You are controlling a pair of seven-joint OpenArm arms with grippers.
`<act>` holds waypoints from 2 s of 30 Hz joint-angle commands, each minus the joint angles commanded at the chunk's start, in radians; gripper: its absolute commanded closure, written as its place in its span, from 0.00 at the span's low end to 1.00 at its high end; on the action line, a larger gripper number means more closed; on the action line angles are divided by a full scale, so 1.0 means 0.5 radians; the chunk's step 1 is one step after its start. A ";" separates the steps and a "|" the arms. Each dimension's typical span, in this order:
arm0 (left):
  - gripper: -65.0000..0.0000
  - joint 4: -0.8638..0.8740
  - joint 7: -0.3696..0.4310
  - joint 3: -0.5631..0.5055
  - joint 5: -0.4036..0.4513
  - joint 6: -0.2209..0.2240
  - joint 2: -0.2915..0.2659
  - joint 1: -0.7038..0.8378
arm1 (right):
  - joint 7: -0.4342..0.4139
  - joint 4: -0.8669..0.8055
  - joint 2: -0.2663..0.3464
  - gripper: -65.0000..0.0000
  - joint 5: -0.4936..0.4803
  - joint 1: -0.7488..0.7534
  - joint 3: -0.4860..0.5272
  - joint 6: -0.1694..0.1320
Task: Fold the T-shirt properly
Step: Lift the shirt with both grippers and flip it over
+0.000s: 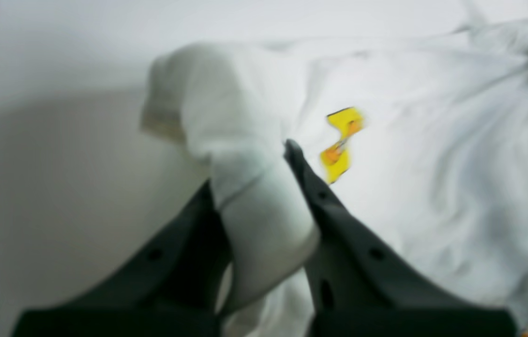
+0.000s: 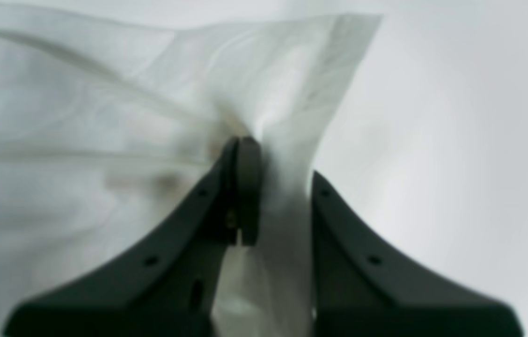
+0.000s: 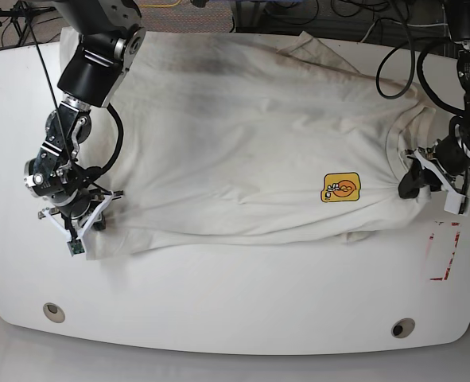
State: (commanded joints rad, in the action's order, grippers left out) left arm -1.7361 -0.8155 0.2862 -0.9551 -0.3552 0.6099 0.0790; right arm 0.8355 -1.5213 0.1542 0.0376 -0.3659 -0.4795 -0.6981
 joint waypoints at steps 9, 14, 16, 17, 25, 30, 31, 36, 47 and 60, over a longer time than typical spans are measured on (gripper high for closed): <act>1.00 -0.021 0.003 0.000 -0.003 -0.006 0.175 -0.341 | 0.083 -0.092 0.169 1.00 0.000 -0.218 0.206 0.000; 1.00 -0.021 -0.003 0.009 0.003 -0.123 0.178 -0.608 | 0.095 -0.092 0.252 1.00 0.000 -0.374 0.292 0.000; 1.00 -0.031 -0.043 0.009 0.003 -0.166 0.178 -0.709 | 0.101 -0.092 0.273 1.00 0.000 -0.460 0.310 0.000; 1.00 -0.034 -0.077 0.009 0.003 -0.169 0.178 -0.764 | 0.110 -0.092 0.282 1.00 0.000 -0.497 0.322 0.000; 1.00 -0.040 -0.368 0.077 0.000 -0.172 0.178 -1.313 | 0.387 -0.095 0.423 1.00 -0.015 -0.924 0.470 0.000; 1.00 -0.055 -0.457 0.135 0.006 -0.172 0.178 -1.651 | 0.506 -0.157 0.512 1.00 -0.015 -1.197 0.574 0.000; 1.00 -0.055 -0.466 0.135 0.006 -0.172 0.178 -1.715 | 0.537 -0.172 0.528 1.00 -0.018 -1.249 0.595 0.000; 1.00 -0.049 -0.525 0.135 0.003 -0.172 0.233 -1.985 | 0.669 -0.249 0.574 1.00 -0.018 -1.479 0.681 0.000; 1.00 -0.117 -0.635 0.153 -0.006 -0.178 0.252 -2.001 | 0.783 -0.571 0.675 1.00 -0.015 -1.326 0.709 0.000; 1.00 -0.322 -0.641 0.666 0.000 -0.344 0.025 -0.783 | 0.715 -0.985 0.402 1.00 -0.015 -0.015 0.147 0.000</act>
State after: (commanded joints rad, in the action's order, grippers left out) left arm -1.8972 -1.1362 0.6191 -0.9551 -0.5271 0.6222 -0.3122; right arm 1.1930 -2.0138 0.3552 0.0299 -0.3736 -0.4058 -0.6981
